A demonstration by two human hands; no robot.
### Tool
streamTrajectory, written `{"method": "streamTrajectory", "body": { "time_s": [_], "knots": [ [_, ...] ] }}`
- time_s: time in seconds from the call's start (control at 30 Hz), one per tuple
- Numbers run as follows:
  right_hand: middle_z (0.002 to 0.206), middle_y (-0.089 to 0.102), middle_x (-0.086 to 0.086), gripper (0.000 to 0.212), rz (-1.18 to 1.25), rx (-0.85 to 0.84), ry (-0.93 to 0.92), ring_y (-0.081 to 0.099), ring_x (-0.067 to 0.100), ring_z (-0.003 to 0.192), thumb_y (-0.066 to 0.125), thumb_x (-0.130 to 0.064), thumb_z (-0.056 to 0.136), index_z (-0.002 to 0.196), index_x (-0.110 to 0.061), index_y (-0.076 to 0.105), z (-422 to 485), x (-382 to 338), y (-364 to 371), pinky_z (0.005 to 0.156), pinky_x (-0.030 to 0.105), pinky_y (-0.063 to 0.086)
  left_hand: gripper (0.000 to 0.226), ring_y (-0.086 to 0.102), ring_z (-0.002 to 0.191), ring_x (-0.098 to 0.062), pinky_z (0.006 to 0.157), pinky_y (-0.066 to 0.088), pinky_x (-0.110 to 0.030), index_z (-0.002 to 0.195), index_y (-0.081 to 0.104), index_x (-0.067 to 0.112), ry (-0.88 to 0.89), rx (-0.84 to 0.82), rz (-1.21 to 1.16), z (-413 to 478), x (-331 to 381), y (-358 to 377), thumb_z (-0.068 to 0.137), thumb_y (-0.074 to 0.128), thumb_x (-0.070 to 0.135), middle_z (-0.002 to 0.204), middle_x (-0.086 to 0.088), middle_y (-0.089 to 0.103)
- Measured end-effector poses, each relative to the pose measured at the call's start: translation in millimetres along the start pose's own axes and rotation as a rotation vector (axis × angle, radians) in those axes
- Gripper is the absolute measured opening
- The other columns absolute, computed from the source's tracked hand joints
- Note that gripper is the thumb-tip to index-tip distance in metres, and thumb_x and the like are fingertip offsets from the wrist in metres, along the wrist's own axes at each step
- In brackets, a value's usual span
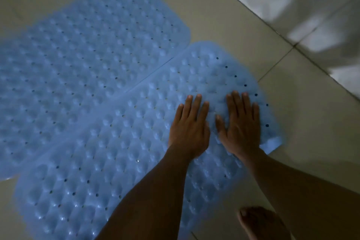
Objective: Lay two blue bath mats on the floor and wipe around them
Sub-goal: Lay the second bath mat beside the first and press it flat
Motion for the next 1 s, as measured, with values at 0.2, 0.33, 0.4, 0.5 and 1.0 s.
{"method": "streamTrajectory", "body": {
  "time_s": [0.2,0.33,0.4,0.5,1.0],
  "knots": [
    [0.168,0.013,0.016,0.079,0.042,-0.116,0.035,0.007,0.032,0.156,0.04,-0.053,0.096,0.16,-0.011,0.019,4.3,0.9,-0.6,0.125,0.054,0.011,0.067,-0.004,0.157,-0.028,0.127,0.006,-0.048,0.162,0.016,0.026,0.006,-0.078,0.075,0.5,-2.6,4.2,0.102,0.029,0.052,0.171,-0.009,0.002],
    [0.167,0.011,0.019,0.082,0.062,-0.149,0.067,0.006,0.031,0.156,0.041,-0.054,0.095,0.159,-0.006,0.019,6.9,1.2,-3.5,0.124,0.055,0.013,0.064,0.003,0.157,-0.031,0.125,0.015,-0.052,0.16,0.024,0.029,0.017,-0.077,0.069,2.8,-2.6,2.6,0.101,0.033,0.05,0.17,-0.012,0.009],
    [0.167,0.012,0.02,0.086,0.1,-0.14,0.084,0.007,0.031,0.156,0.043,-0.053,0.094,0.157,-0.001,0.02,6.4,1.4,-2.5,0.124,0.055,0.013,0.063,0.008,0.157,-0.032,0.123,0.018,-0.052,0.159,0.03,0.028,0.018,-0.058,0.068,1.6,-2.7,2.7,0.099,0.037,0.048,0.169,-0.013,0.013],
    [0.165,0.014,0.023,0.089,0.154,-0.114,0.129,0.008,0.031,0.156,0.05,-0.052,0.092,0.155,0.003,0.022,7.1,1.9,-3.0,0.126,0.052,0.013,0.063,0.009,0.156,-0.032,0.124,0.017,-0.052,0.157,0.034,0.027,0.024,-0.05,0.061,3.3,-3.1,1.4,0.098,0.038,0.048,0.169,-0.013,0.015],
    [0.161,0.027,0.025,0.073,0.23,-0.013,0.193,0.019,0.039,0.153,0.056,-0.045,0.092,0.141,0.007,0.045,7.3,1.7,-0.5,0.124,0.053,0.019,0.062,0.016,0.156,-0.03,0.122,0.02,-0.051,0.155,0.04,0.028,0.032,0.028,0.036,2.8,-6.1,7.3,0.096,0.05,0.044,0.167,-0.012,0.022]
  ]
}}
Point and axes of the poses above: each hand's wrist, its own z-axis towards the middle knuckle, its own y-axis out of the palm, x = y × z, the point moved 1 cm from there along z, towards the middle knuckle
